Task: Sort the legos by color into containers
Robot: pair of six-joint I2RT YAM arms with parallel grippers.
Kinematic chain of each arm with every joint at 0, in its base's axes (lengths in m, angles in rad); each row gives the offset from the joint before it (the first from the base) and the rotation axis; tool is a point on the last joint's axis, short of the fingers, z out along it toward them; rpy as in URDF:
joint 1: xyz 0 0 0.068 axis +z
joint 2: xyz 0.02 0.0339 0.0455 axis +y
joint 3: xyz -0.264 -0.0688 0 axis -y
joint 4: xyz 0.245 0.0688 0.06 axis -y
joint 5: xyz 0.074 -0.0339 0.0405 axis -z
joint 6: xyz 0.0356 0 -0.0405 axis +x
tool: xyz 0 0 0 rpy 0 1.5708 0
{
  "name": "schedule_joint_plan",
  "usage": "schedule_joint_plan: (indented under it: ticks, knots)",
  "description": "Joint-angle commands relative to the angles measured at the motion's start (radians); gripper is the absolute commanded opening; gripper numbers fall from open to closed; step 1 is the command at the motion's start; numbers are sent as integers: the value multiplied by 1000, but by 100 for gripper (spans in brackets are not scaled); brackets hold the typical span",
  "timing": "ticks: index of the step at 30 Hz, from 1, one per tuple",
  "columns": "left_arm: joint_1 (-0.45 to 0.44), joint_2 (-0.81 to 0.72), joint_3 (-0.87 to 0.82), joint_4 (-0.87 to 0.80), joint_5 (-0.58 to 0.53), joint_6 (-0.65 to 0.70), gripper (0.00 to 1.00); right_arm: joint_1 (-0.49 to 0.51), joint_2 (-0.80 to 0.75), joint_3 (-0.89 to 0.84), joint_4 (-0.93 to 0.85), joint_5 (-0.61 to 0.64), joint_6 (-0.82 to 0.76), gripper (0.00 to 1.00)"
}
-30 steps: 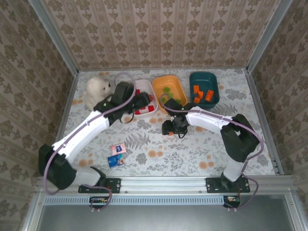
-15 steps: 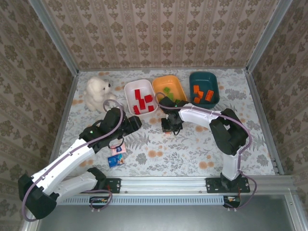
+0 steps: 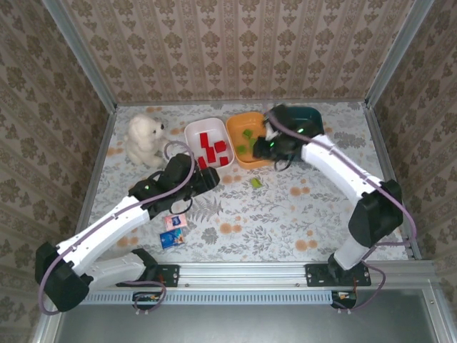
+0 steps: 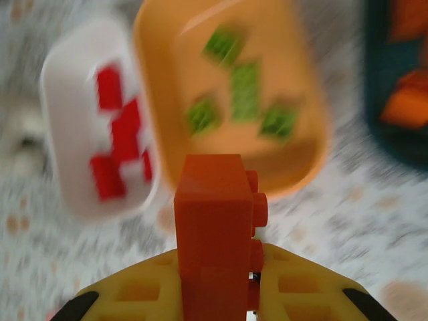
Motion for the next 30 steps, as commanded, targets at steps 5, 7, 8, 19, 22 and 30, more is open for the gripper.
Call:
schedule_joint_plan:
  ticks: [5,7,8,19,22,30]
  knots:
    - [-13,-15,52,23,-59,1,73,-190,323,282,-38,50,-50,16]
    - [-15,-39,40,15,-81,-16,73,-213,424,381,-43,54,-42,16]
    - [-17,-55,33,14,-93,-22,73,-222,480,443,-57,59,-37,16]
    - [-26,-186,1,-13,-171,-46,75,-296,856,865,-224,80,31,22]
    - [-24,-185,3,8,-168,-31,77,-299,877,864,-237,81,39,27]
    - [5,-129,25,48,-90,-2,79,-285,799,863,-234,79,13,63]
